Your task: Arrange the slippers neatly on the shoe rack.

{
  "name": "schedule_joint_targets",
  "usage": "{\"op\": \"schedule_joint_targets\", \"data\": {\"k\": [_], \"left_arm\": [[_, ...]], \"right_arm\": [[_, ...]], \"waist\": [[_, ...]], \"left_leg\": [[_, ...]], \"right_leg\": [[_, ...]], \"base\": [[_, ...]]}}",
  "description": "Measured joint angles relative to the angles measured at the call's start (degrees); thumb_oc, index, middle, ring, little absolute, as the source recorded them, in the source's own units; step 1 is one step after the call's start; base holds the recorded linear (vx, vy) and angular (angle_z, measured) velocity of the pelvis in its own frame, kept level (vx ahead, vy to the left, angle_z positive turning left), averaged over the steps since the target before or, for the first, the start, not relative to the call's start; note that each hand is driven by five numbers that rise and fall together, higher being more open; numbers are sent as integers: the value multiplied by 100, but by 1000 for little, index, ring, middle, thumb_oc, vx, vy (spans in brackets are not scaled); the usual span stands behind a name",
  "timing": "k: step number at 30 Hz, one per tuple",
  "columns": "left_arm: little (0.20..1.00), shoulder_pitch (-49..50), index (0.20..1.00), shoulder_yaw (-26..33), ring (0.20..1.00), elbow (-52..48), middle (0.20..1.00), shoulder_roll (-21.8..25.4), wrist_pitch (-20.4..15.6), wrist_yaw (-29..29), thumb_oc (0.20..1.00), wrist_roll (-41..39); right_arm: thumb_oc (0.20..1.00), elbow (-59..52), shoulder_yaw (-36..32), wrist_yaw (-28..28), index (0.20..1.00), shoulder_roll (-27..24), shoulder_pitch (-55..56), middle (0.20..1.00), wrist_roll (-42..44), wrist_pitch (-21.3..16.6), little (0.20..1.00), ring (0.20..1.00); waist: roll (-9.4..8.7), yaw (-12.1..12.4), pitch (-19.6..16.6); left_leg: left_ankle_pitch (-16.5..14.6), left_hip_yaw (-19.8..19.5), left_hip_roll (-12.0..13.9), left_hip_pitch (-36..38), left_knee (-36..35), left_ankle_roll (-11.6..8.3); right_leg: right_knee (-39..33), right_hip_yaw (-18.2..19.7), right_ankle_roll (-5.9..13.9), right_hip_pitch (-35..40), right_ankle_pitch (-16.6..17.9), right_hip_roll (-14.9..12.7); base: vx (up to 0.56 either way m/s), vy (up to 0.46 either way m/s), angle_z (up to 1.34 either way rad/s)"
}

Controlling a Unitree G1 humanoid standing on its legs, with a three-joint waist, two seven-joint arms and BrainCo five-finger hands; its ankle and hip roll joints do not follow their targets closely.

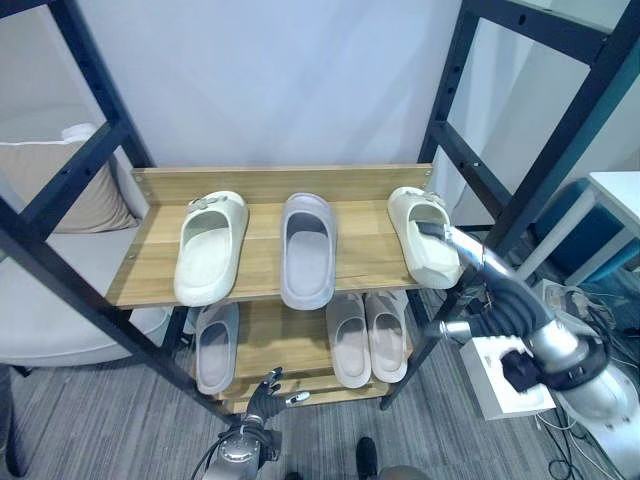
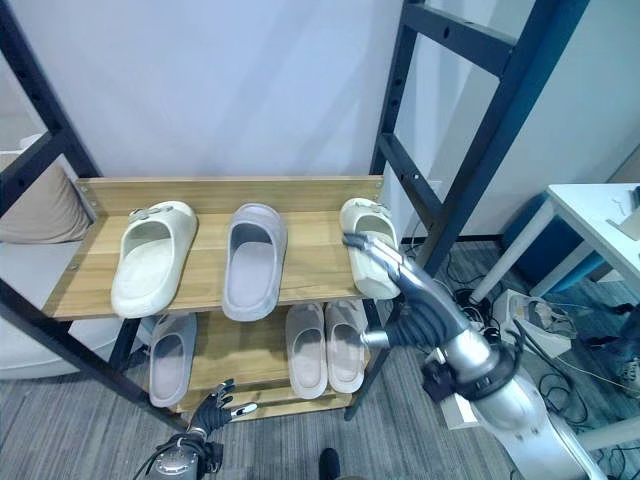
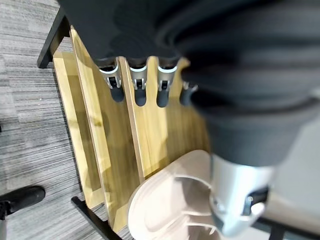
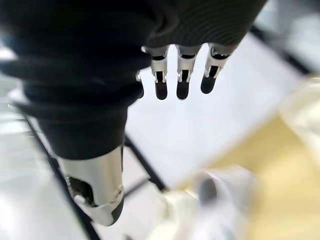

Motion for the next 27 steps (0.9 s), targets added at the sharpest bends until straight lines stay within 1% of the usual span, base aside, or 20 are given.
{"op": "schedule_joint_targets", "data": {"k": [1, 2, 3, 4, 6, 7, 8, 9, 10, 11, 12, 13, 14, 16, 17, 19, 20, 21, 23, 27], "left_arm": [[1000, 18, 1000, -2, 1000, -6, 1000, 13, -1, 14, 1000, -5], [1000, 17, 1000, 1, 1000, -6, 1000, 12, 0, 14, 1000, -6], [1000, 55, 1000, 2, 1000, -35, 1000, 29, -5, 18, 1000, -9], [1000, 73, 1000, -4, 1000, -35, 1000, 49, 2, 19, 1000, -9], [1000, 80, 1000, -30, 1000, -44, 1000, 70, -3, 17, 1000, -9], [1000, 102, 1000, -59, 1000, -43, 1000, 98, 10, 17, 1000, -9], [1000, 136, 1000, -57, 1000, -55, 1000, 104, 12, 20, 1000, -9], [1000, 179, 1000, -48, 1000, -57, 1000, 114, 10, 22, 1000, -12], [1000, 192, 1000, -59, 1000, -54, 1000, 145, 23, 22, 1000, -39], [1000, 206, 1000, -54, 1000, -47, 1000, 159, 22, 22, 1000, -139], [1000, 217, 1000, -47, 1000, -26, 1000, 171, 21, 23, 1000, -188], [1000, 225, 1000, -49, 1000, -12, 1000, 185, 25, 23, 1000, -198], [1000, 257, 1000, -42, 1000, -9, 1000, 229, 26, 24, 1000, -203], [1000, 256, 1000, -36, 1000, 10, 1000, 280, 60, 18, 1000, -203], [1000, 261, 1000, -35, 1000, 11, 1000, 300, 62, 12, 1000, -201], [1000, 264, 1000, -44, 1000, 14, 1000, 317, 77, 7, 1000, -200], [1000, 265, 1000, -44, 1000, 16, 1000, 320, 78, 3, 1000, -200], [1000, 246, 1000, -44, 1000, 16, 1000, 331, 84, 0, 1000, -198], [1000, 205, 1000, -40, 1000, 14, 1000, 342, 79, -2, 1000, -194], [1000, 192, 1000, -47, 1000, 12, 1000, 351, 79, -3, 1000, -181]], "right_arm": [[1000, 192, 126, -80, 1000, 194, -341, 1000, -14, 45, 1000, 1000], [1000, 298, 163, -156, 1000, 300, -467, 1000, -15, 42, 1000, 1000], [1000, 575, 275, -321, 1000, 572, -717, 1000, -112, 54, 1000, 1000], [1000, 851, 373, -435, 1000, 777, -913, 1000, -184, 85, 1000, 1000], [1000, 1358, 488, -674, 1000, 1030, -1135, 1000, -329, 261, 1000, 1000], [1000, 1772, 554, -869, 1000, 1273, -1254, 1000, -429, 355, 1000, 1000], [1000, 2068, 646, -1015, 1000, 1316, -1306, 1000, -547, 495, 1000, 1000], [1000, 2203, 714, -1068, 1000, 1336, -1356, 1000, -601, 536, 1000, 1000], [1000, 2481, 749, -1179, 1000, 1406, -1419, 1000, -699, 592, 1000, 1000], [1000, 2623, 779, -1256, 1000, 1414, -1463, 1000, -780, 703, 1000, 1000], [1000, 2738, 819, -1297, 1000, 1433, -1533, 1000, -804, 737, 1000, 1000], [1000, 2816, 832, -1341, 1000, 1455, -1552, 1000, -803, 774, 1000, 1000], [1000, 2963, 869, -1390, 1000, 1534, -1597, 1000, -797, 799, 1000, 1000], [1000, 3180, 888, -1414, 1000, 1675, -1669, 1000, -796, 821, 1000, 1000], [1000, 3338, 913, -1443, 1000, 1778, -1720, 1000, -794, 845, 1000, 1000], [1000, 3534, 974, -1469, 1000, 1926, -1848, 1000, -791, 916, 1000, 1000], [1000, 3611, 1078, -1479, 1000, 1924, -1929, 1000, -799, 921, 1000, 1000], [1000, 3758, 1257, -1468, 1000, 1901, -2072, 1000, -808, 933, 1000, 1000], [1000, 3807, 1284, -1478, 1000, 1866, -2172, 1000, -1013, 939, 1000, 1000], [1000, 3996, 1311, -1486, 1000, 1703, -2474, 1000, -1501, 1048, 1000, 1000]], "waist": [[3, 109, -9], [-2, 124, -21], [16, 264, -28], [-7, 261, -38], [-44, 398, -59], [-98, 388, -77], [-111, 487, -72], [-91, 612, -61], [-123, 591, -51], [-120, 710, -20], [-105, 782, 13], [-125, 782, 32], [-141, 896, 75], [-189, 884, 115], [-196, 980, 175], [-219, 1022, 242], [-201, 1106, 268], [-218, 1118, 284], [-235, 1171, 315], [-263, 1267, 334]], "left_leg": [[0, -21, 3, 7, 0, 0], [1, -22, 4, 23, 1, -1], [3, -119, -4, -7, 0, 0], [4, -155, -6, -1, 1, -1], [19, -241, -5, -49, 0, -10], [39, -312, -7, -80, 3, -23], [69, -380, -9, -94, 6, -29], [70, -445, -11, -137, 2, -20], [76, -490, -15, -157, 5, -28], [85, -542, -20, -200, 1, -26], [90, -601, -32, -198, 3, -30], [102, -627, -33, -198, 4, -27], [168, -668, -34, -218, 7, -50], [172, -745, -33, -212, 21, -54], [175, -801, -38, -243, 11, -60], [178, -803, -38, -220, 39, -55], [173, -816, -41, -248, 39, -62], [162, -831, -42, -264, 39, -78], [168, -949, -47, -309, 39, -90], [185, -1041, -44, -356, 40, -72]], "right_leg": [[0, -18, -2, 30, -1, 4], [-1, -19, 1, 18, 0, 5], [3, -114, -1, 57, -2, -12], [1, -142, 0, 74, -2, -14], [2, -208, 3, 69, -6, -22], [1, -292, 13, 61, -6, -27], [1, -354, 19, 60, -19, -32], [0, -412, 24, 74, -30, -43], [-1, -481, 36, 66, -46, -53], [1, -539, 30, 65, -57, -66], [2, -600, 31, 79, -69, -78], [1, -629, 27, 91, -78, -79], [1, -676, 15, 94, -93, -81], [0, -757, 17, 105, -111, -83], [1, -805, 25, 130, -134, -93], [1, -804, 27, 132, -137, -92], [1, -821, 29, 133, -141, -97], [1, -837, 30, 125, -143, -98], [1, -956, 35, 132, -175, -106], [1, -1052, 58, 125, -206, -104]], "base": [[23, 24, 9], [-4, 25, 16], [-5, 23, 19], [25, 17, 26], [20, 15, 25], [18, 12, 35], [48, 8, 35], [67, 6, 36], [40, 6, 31], [40, 6, 31], [26, 8, 25], [22, 7, 23], [33, 14, 19], [38, 17, 22], [58, 25, 19], [41, 19, 8], [17, 12, 7], [42, 25, 9], [42, 16, 23], [14, 9, 16]]}}
